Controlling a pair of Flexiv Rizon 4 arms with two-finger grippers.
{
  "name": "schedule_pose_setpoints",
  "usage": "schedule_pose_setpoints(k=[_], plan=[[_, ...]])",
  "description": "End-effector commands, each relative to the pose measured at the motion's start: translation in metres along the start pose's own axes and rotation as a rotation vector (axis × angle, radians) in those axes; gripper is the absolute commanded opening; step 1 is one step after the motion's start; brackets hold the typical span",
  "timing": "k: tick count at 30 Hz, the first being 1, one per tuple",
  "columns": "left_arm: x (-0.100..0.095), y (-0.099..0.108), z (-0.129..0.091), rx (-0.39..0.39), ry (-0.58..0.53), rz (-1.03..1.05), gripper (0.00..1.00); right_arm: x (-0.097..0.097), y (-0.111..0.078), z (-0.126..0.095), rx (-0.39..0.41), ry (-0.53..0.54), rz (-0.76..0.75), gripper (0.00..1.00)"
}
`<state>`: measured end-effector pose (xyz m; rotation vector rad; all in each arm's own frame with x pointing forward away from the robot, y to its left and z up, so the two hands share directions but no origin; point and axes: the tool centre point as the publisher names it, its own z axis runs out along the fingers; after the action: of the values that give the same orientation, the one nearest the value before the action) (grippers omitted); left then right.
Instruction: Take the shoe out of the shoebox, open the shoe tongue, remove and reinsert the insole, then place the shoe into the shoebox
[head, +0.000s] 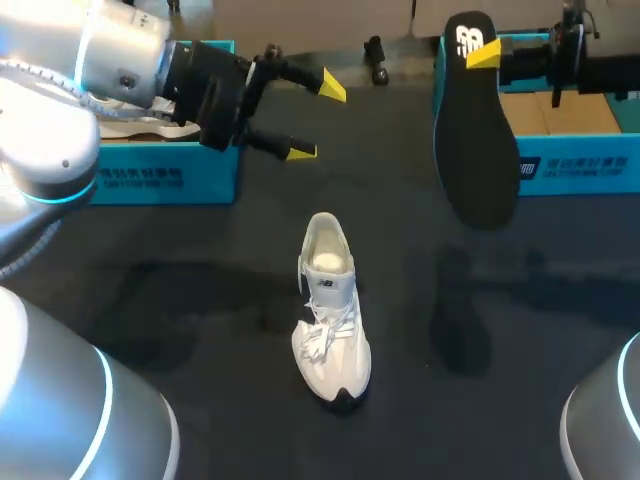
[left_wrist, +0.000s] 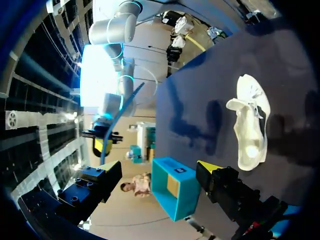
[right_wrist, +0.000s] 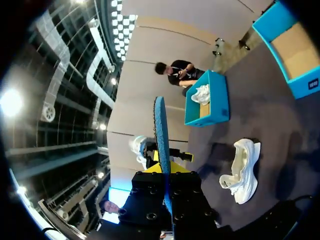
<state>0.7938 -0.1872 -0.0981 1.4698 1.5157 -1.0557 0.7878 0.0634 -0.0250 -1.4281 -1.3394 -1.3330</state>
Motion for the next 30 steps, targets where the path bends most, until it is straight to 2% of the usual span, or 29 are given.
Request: schedule_pose_setpoints(k=[1, 10, 15, 24, 30], plan=[[0.002, -0.008, -0.001, -0.042, -0.121, 0.016, 1.0, -0.011, 0.017, 0.017, 0.022, 0.023, 0.034, 0.0], [-0.004, -0.007, 0.005, -0.109, -0.239, 0.078, 1.0, -0.022, 0.037, 0.028, 0.0, 0.07, 0.14, 0.0], [-0.008, -0.006, 0.013, -0.142, -0.294, 0.113, 1.0, -0.026, 0.05, 0.041, 0.041, 0.084, 0.21, 0.0], [-0.016, -0.002, 0.025, -0.151, -0.33, 0.115, 1.0, -0.037, 0.049, 0.06, 0.103, 0.075, 0.301, 0.0], [-0.019, 0.0, 0.034, -0.149, -0.339, 0.116, 1.0, -0.042, 0.052, 0.071, 0.155, 0.023, 0.356, 0.0]])
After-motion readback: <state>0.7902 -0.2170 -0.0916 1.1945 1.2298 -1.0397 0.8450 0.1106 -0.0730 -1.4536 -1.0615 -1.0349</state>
